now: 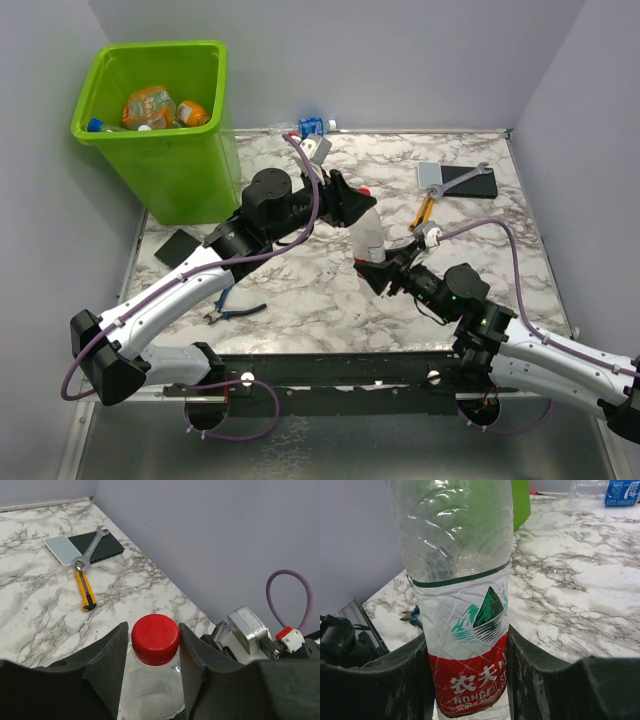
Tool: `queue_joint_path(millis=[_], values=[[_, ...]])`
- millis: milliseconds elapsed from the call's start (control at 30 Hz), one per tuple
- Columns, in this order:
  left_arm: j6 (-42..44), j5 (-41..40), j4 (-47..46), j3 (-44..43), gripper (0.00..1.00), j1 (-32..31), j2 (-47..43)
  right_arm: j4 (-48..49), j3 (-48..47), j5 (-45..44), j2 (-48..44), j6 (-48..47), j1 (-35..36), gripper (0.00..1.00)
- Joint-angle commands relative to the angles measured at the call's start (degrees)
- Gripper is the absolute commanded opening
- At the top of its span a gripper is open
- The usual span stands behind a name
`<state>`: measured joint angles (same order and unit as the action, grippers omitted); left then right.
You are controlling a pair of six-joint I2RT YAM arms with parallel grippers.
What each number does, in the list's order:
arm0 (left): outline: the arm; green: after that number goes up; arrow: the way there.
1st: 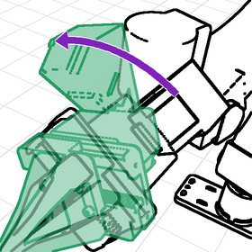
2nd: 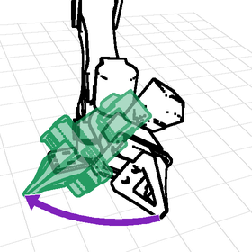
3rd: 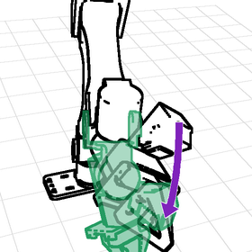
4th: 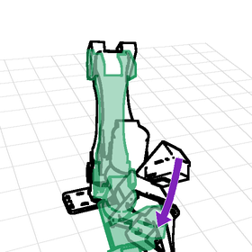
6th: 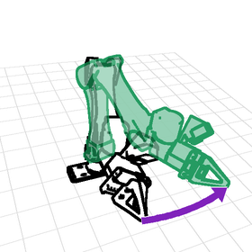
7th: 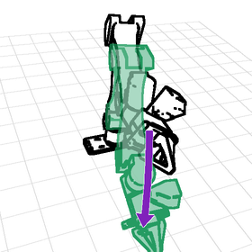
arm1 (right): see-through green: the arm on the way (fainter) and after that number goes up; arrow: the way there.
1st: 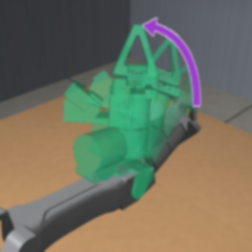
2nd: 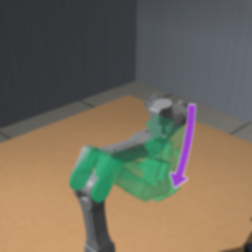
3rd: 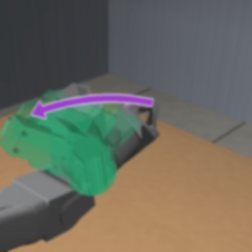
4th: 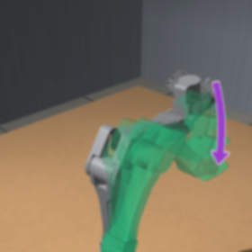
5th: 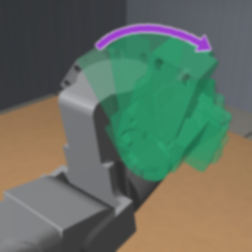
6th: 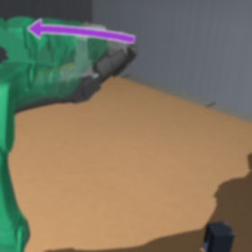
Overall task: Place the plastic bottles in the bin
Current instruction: Place the plastic bottle in the trash bin.
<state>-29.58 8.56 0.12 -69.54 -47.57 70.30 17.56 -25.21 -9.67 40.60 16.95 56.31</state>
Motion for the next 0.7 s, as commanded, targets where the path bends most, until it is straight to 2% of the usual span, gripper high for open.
queue_joint_path(millis=[0, 33, 67, 100, 167, 200, 300, 433, 567, 667], values=[[-0.7, 0.4, 0.1, 1.5, 0.36, 0.2, -0.2, -0.5, 0.0, -1.2, 0.1, 0.7, 0.4, 0.39], [-0.6, 0.8, -0.9, 1.6, 0.24, 0.2, -0.2, -1.5, -0.5, -1.4, 0.3, 1.1, 0.4, 0.42], [-0.4, 1.3, -1.5, 1.7, 0.1, 0.3, -0.2, -2.5, -1.0, -1.5, 0.7, 1.4, 0.4, 0.5], [-0.3, 1.3, -1.8, 1.7, 0.0, 0.2, -0.2, -3.6, -1.7, -1.7, 1.1, 1.7, 0.4, 0.64], [-0.4, 0.7, -2.8, 2.1, 0.0, 0.2, -0.7, -5.9, -2.9, -3.5, 1.7, 3.1, 0.4, 0.93], [-0.3, -0.2, -3.1, 2.1, 0.0, 0.2, -1.2, -6.9, -3.3, -5.1, 1.6, 4.4, 0.4, 0.99], [1.2, -5.9, -3.2, 2.2, 0.0, 0.3, -3.0, -10.5, -5.7, -6.3, 1.0, 6.4, 0.4, 1.0], [7.5, -17.6, -2.8, -1.4, 0.0, 0.2, -5.4, -14.1, -11.8, -0.8, 0.0, 10.3, 0.4, 1.0], [20.0, -27.0, -3.4, -11.8, 0.0, 0.2, -5.4, -14.0, -18.9, 8.9, 0.4, 11.3, 0.4, 1.0], [31.4, -33.6, -6.8, -16.9, 0.0, 0.3, -4.6, -15.6, -21.6, 9.3, -0.3, 10.4, 0.4, 1.0]])
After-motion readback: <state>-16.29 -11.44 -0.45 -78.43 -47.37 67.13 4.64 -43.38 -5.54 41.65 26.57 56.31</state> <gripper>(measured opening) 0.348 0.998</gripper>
